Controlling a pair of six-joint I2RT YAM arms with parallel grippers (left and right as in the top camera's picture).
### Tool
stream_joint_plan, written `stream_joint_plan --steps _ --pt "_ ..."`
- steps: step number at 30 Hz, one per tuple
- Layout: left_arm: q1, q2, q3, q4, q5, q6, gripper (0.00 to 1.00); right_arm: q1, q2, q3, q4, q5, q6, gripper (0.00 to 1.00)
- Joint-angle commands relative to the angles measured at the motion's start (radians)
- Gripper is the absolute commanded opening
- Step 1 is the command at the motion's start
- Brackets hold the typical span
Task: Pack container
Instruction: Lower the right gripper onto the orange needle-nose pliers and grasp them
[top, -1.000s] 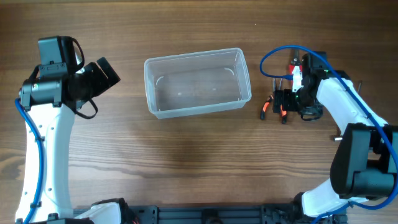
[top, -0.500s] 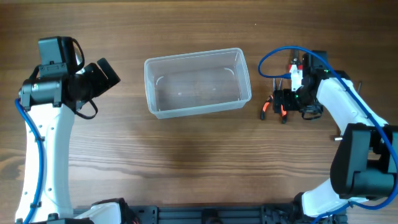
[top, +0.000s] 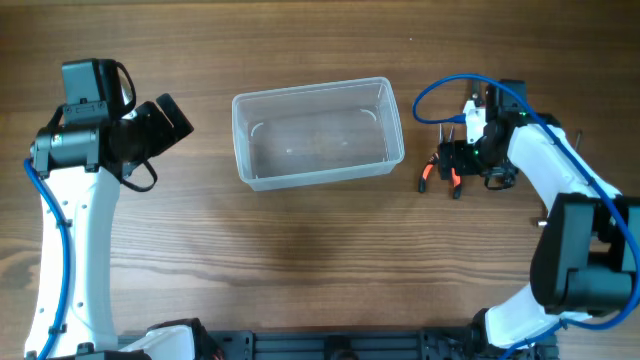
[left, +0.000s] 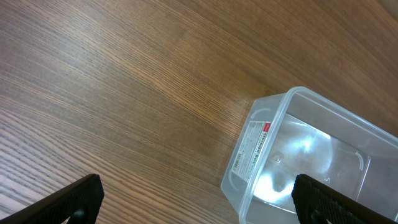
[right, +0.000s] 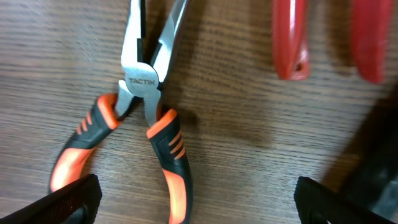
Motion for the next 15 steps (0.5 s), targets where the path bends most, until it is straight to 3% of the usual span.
stream_joint_plan --steps 1,6,15 --pt "0.005 -0.018 0.007 -0.001 0.008 -0.016 1.0 -0.002 0.056 -0.01 0.005 0.001 -0.008 0.96" --pt "0.005 -0.018 0.007 -0.001 0.009 -0.017 1.0 -0.002 0.095 -0.01 0.007 0.071 0.011 0.93" --pt "0.005 -0.018 0.007 -0.001 0.009 -0.017 1.0 -0.002 0.149 -0.01 0.017 0.071 0.021 0.63"
